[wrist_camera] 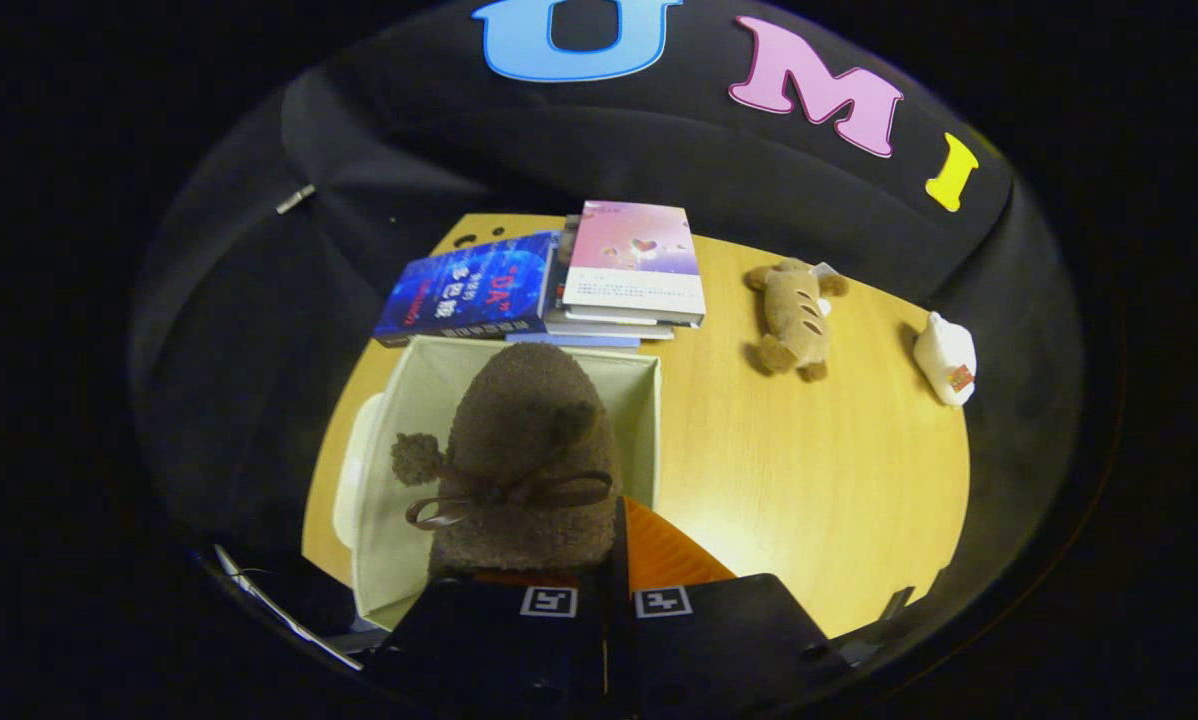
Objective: Open the storage box then place both shoes into the box .Put the left shoe in first, then the right shoe, with the right side of both shoes facing outward in a uniform manner.
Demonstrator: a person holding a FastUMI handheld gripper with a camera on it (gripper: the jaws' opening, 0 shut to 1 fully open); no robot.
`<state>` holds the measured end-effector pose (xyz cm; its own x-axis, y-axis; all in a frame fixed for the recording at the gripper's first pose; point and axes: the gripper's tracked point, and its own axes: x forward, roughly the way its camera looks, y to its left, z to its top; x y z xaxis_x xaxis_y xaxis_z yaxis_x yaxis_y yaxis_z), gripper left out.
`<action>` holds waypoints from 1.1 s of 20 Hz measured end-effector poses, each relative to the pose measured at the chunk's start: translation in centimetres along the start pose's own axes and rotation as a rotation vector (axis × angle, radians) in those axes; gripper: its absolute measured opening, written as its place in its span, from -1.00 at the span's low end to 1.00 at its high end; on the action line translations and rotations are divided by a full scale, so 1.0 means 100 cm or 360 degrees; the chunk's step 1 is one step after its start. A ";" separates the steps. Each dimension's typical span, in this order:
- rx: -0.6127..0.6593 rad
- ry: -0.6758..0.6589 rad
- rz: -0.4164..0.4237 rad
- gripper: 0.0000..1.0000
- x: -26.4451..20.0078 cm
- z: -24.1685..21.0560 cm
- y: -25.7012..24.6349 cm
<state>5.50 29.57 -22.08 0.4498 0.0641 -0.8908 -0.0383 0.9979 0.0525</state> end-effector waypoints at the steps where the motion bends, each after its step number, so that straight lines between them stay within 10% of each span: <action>1: -0.0051 0.0030 -0.0097 -0.87 0.006 -0.002 -0.007; 8: -0.0170 0.0092 -0.0197 -0.67 0.029 -0.020 0.009; 12: -0.0183 0.0069 -0.0078 -0.17 0.025 -0.028 0.025; 17: -0.0167 -0.0062 0.0091 0.99 -0.004 -0.023 0.039; 22: -0.0068 -0.0259 0.0304 0.98 -0.040 -0.009 0.023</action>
<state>2.85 31.65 -18.78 0.5686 0.2559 -0.7818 -0.1725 0.9664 0.1908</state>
